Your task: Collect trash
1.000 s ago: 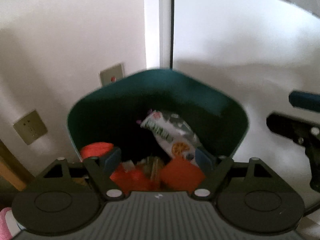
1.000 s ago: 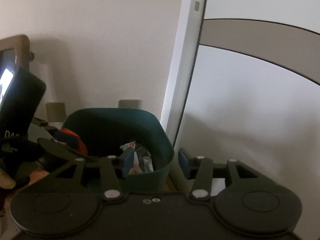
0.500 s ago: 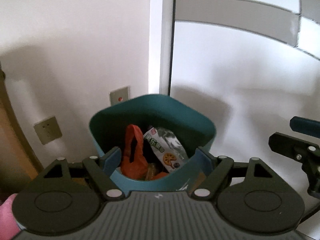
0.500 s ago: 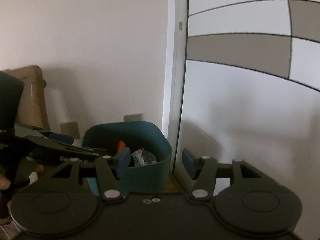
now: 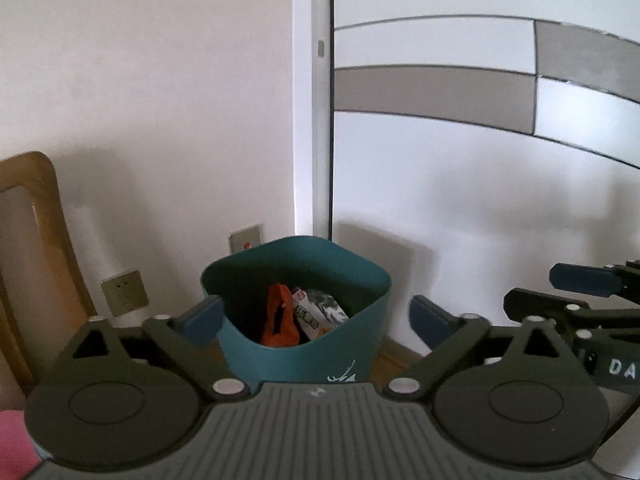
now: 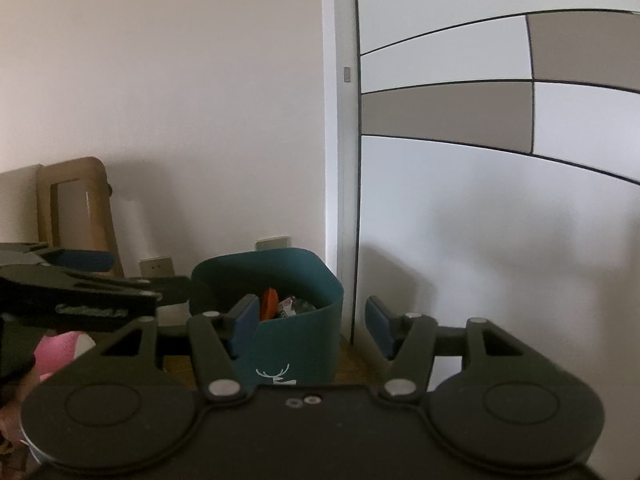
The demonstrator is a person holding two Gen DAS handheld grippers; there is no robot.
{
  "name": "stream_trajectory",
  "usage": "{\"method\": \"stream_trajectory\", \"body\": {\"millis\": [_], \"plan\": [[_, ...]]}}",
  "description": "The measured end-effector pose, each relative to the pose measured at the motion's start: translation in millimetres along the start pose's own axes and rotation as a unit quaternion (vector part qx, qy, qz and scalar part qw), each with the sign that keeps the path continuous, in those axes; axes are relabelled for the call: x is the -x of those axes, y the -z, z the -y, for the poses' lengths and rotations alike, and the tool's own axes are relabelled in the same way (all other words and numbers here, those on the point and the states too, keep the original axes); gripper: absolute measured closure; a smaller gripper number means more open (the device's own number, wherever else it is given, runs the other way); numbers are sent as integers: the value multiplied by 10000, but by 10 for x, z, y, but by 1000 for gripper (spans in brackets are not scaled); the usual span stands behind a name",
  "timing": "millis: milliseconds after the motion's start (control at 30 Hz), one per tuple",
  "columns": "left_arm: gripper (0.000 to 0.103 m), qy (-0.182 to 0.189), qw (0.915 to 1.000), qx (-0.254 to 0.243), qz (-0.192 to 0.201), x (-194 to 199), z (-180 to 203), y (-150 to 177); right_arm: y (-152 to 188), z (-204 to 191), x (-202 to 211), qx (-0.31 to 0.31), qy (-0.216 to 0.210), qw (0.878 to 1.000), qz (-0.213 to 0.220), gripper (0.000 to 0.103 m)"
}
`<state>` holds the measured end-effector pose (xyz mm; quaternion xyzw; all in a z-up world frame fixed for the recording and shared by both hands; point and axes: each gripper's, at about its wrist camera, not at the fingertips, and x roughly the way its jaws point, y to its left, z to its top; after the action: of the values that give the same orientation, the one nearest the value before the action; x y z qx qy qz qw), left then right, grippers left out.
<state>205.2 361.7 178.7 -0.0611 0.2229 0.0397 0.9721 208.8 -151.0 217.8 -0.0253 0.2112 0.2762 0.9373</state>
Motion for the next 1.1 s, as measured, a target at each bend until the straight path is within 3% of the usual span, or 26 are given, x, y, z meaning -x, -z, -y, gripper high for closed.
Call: {"method": "stream_trajectory", "body": {"millis": [167, 1100], "plan": [[2, -135, 9997, -83, 168, 194, 70, 86, 42, 11, 154, -57, -76, 9999, 61, 44], [2, 167, 9997, -13, 152, 749, 416, 395, 415, 147, 653, -275, -182, 9994, 51, 44]]}}
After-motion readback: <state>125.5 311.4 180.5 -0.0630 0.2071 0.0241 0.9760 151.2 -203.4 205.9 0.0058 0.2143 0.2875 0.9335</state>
